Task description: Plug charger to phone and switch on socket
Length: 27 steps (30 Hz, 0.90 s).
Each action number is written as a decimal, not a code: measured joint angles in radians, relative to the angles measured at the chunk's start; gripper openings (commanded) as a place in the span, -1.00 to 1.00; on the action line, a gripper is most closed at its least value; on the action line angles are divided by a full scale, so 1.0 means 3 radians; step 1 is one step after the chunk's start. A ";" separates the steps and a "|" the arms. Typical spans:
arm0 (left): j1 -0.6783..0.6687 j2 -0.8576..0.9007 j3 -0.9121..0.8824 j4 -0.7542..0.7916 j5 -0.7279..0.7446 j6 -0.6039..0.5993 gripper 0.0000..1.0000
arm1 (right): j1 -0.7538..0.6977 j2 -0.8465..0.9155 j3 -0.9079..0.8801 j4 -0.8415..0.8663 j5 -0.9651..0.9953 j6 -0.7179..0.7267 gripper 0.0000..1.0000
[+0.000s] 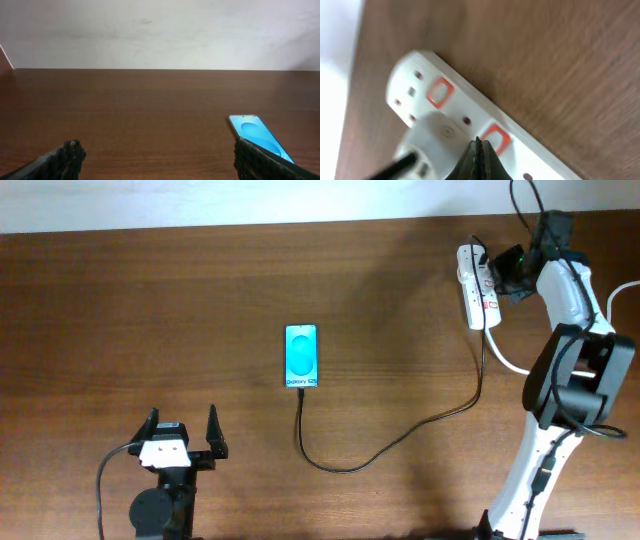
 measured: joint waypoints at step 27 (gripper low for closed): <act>0.0000 0.0000 0.0000 0.0000 -0.0001 0.0000 0.99 | 0.0085 0.0148 0.0107 -0.0175 0.0211 -0.0061 -0.92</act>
